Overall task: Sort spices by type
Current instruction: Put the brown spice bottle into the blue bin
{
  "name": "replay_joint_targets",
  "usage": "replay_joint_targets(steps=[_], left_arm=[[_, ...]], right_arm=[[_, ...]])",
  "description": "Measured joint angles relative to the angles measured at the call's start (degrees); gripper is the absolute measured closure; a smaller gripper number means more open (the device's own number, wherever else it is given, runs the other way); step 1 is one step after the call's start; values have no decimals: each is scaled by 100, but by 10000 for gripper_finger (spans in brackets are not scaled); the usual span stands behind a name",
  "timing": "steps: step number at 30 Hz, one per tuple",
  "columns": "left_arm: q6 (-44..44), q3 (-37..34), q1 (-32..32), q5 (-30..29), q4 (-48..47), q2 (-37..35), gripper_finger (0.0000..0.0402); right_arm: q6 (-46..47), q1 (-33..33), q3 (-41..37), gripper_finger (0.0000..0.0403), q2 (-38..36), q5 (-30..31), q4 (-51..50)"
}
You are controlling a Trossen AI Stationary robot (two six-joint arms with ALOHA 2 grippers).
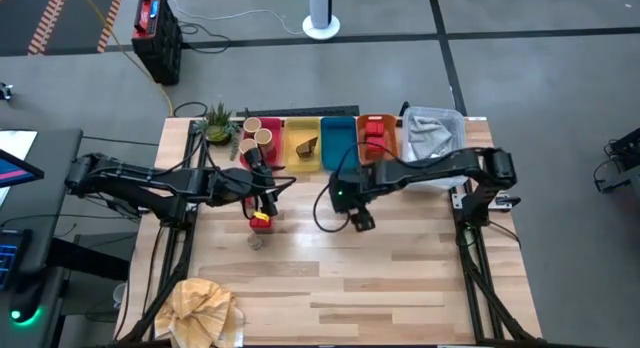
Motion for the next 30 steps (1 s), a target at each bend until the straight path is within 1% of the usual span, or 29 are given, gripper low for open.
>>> replay_joint_targets(steps=[2, 4, 8, 13, 16, 26, 30], left_arm=[[22, 0, 4, -3, 5, -3, 184], [118, 0, 3, -1, -2, -25, 184], [177, 0, -73, 11, -118, -213, 184], [79, 0, -229, 23, -131, -569, 184], [5, 0, -277, 24, -128, -682, 184], [-41, 0, -284, 26, -188, -665, 184], [-94, 0, -284, 24, -261, -665, 184]], right_arm=[[53, -68, 0, 77, 1, 212, 13], [72, -164, 2, 77, -2, 273, 36], [117, -318, -34, 77, -2, 113, 124], [113, -417, -565, 77, 9, -47, 642], [76, -421, -854, 77, -2, -46, 1119], [69, -412, -1265, 78, 7, -55, 1691], [73, -407, -1312, 95, -1, -57, 1732]])
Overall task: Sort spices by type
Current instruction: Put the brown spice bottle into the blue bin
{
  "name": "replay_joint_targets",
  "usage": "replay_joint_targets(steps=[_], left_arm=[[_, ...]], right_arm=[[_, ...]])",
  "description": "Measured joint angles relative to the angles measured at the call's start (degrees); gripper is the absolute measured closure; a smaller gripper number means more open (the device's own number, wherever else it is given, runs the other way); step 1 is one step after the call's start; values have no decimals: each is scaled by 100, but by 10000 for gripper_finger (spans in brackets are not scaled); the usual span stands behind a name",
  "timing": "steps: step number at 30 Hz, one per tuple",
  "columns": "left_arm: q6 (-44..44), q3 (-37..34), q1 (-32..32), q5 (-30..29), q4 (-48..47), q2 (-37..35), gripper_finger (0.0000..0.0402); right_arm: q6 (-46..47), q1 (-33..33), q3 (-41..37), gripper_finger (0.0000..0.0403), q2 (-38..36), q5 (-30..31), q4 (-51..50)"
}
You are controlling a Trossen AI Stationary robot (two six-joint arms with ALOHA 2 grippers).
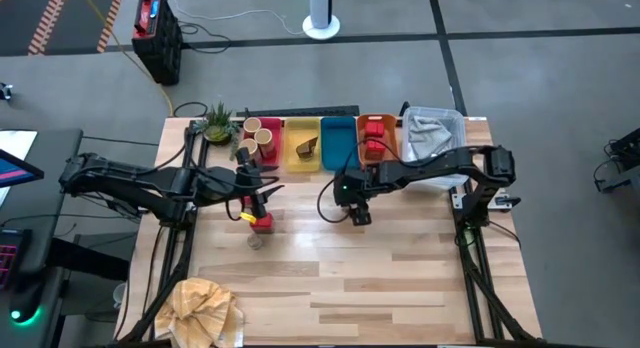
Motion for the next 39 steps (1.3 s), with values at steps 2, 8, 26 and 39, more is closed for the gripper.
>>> replay_joint_targets(steps=[2, 8, 26, 39], left_arm=[[34, 0, 0, 0, 2, 0, 184], [57, 0, 0, -2, 2, 0, 184], [57, 0, 0, -4, -81, 0, 184], [11, 2, 0, -5, -123, 0, 184]], right_arm=[[9, -8, -6, 111, 4, -2, 4], [-6, -126, -2, 170, 2, -9, 22], [-13, -149, 18, 254, -14, -137, 67], [19, 278, 144, 254, -161, 741, -373]])
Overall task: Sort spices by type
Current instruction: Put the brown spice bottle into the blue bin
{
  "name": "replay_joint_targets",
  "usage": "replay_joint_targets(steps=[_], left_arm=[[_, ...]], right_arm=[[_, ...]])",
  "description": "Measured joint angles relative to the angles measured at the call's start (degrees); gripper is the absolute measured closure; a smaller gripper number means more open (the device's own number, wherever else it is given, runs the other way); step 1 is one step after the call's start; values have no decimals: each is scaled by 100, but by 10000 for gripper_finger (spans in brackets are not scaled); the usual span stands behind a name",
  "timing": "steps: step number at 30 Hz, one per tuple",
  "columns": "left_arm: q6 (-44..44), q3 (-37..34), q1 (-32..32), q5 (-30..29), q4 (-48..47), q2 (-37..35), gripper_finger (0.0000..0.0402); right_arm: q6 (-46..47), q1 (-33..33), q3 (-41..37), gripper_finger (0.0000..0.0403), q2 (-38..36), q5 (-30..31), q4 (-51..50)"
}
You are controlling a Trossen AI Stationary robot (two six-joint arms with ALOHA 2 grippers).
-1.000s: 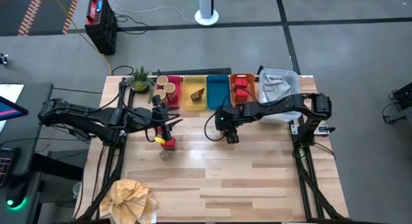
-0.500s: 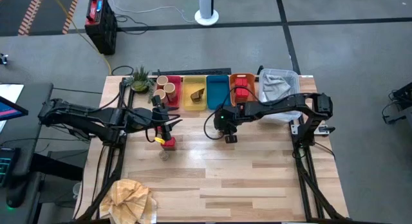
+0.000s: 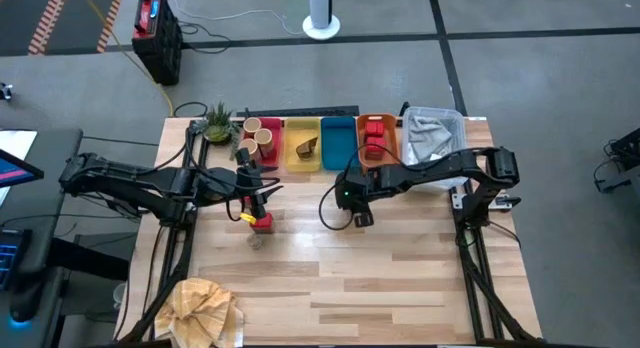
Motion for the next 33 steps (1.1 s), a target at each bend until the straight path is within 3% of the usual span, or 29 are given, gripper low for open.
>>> replay_joint_targets(steps=[5, 15, 18, 27, 33], left_arm=[[-35, 0, 0, -1, 1, 0, 184], [-35, 0, 0, -1, 0, 0, 184], [-41, 0, 0, -1, 0, 0, 184], [-44, 0, 0, -1, 4, 0, 184], [38, 0, 3, -5, 58, 0, 184]], right_arm=[[-34, 40, 260, 254, -38, 634, -160], [297, -119, 429, 244, -36, 568, -219], [530, -366, 429, 216, -25, 226, -291], [-963, -388, 434, 87, -23, 333, -1008], [-1565, -526, 436, 75, -23, 354, -1106]])
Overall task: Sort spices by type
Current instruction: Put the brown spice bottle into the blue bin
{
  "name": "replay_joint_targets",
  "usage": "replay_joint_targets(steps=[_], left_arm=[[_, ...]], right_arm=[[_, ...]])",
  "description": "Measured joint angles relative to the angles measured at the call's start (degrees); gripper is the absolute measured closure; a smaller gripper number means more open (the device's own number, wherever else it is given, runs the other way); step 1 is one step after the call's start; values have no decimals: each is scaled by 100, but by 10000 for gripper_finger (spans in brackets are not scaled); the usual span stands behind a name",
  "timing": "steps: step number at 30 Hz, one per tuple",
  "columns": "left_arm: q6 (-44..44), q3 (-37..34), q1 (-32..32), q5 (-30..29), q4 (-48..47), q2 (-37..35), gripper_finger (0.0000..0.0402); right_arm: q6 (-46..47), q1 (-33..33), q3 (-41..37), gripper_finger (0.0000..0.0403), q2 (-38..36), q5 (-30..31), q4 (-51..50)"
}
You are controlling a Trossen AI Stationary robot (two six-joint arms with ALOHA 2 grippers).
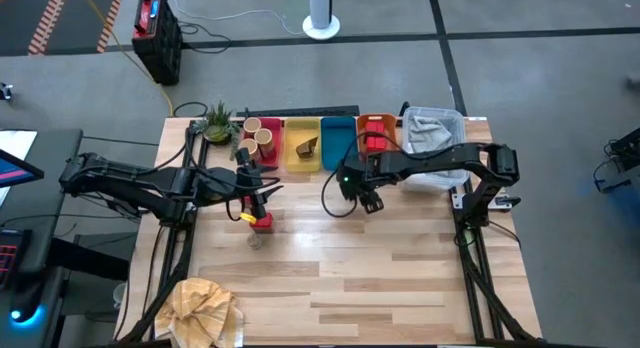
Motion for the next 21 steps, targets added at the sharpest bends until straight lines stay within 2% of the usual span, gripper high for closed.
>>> replay_joint_targets(steps=[4, 7, 12, 21], left_arm=[[44, 0, 2, -2, 158, 0, 184], [92, 1, 2, -2, 246, 0, 184], [97, 2, 2, -2, 168, 0, 184], [39, 2, 1, 0, -162, 0, 184]], right_arm=[[-278, -177, 59, 80, 197, -149, -28], [-492, -271, 209, 82, 613, -130, -208], [-760, -211, 717, 82, 1156, 163, -528], [-1162, -85, 907, 90, 1439, 140, -588]])
